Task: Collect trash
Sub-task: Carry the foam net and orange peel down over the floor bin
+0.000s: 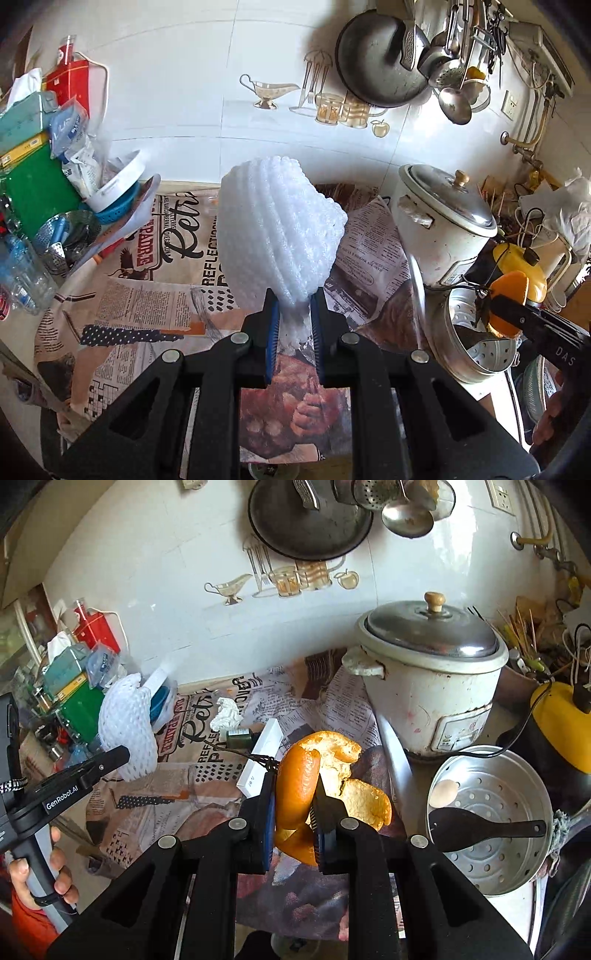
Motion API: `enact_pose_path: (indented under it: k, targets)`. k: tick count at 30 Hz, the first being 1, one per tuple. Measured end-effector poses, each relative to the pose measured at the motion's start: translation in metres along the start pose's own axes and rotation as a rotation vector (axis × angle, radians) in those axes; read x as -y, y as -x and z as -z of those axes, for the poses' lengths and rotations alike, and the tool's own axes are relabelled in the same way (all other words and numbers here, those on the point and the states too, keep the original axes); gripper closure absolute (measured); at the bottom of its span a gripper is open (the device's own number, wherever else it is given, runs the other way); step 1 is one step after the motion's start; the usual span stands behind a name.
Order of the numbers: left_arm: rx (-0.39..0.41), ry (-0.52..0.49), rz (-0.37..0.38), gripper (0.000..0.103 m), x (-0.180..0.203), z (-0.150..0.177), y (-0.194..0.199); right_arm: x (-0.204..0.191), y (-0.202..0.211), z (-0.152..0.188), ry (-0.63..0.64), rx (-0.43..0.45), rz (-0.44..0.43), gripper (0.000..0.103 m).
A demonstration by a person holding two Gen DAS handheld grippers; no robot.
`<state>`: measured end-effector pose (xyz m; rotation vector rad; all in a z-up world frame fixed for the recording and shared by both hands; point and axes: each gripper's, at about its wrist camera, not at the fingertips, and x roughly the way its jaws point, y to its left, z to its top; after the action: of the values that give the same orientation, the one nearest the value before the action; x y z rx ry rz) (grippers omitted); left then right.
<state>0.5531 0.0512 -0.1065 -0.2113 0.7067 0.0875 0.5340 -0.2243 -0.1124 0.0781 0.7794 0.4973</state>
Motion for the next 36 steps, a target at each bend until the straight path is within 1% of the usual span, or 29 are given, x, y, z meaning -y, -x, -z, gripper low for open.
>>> enact_pose_path:
  k: [6, 9, 12, 16, 20, 28, 32, 36]
  targets:
    - [0.037, -0.003, -0.005, 0.087, 0.002, 0.015, 0.047, -0.013, 0.033, 0.004, 0.017, 0.056, -0.053, 0.088]
    - [0.05, -0.014, -0.001, 0.087, -0.001, 0.022, 0.062, -0.023, 0.045, 0.011, 0.017, 0.075, -0.065, 0.088]
    - [0.051, -0.024, 0.017, 0.087, -0.007, 0.032, 0.074, -0.036, 0.054, 0.021, 0.016, 0.079, -0.065, 0.088]
    - [0.049, -0.048, 0.052, 0.087, -0.017, 0.049, 0.093, -0.058, 0.065, 0.042, 0.006, 0.08, -0.041, 0.088]
    - [0.026, -0.08, 0.076, 0.087, -0.036, 0.073, 0.116, -0.081, 0.074, 0.067, -0.032, 0.073, -0.021, 0.088]
    - [-0.01, -0.11, 0.111, 0.087, -0.081, 0.134, 0.17, -0.138, 0.095, 0.129, -0.07, 0.058, 0.012, 0.088]
    - [-0.052, -0.119, 0.124, 0.087, -0.093, 0.156, 0.182, -0.159, 0.108, 0.151, -0.082, 0.044, 0.017, 0.088]
    - [-0.104, -0.121, 0.134, 0.087, -0.1, 0.175, 0.185, -0.171, 0.112, 0.165, -0.086, 0.004, 0.023, 0.088]
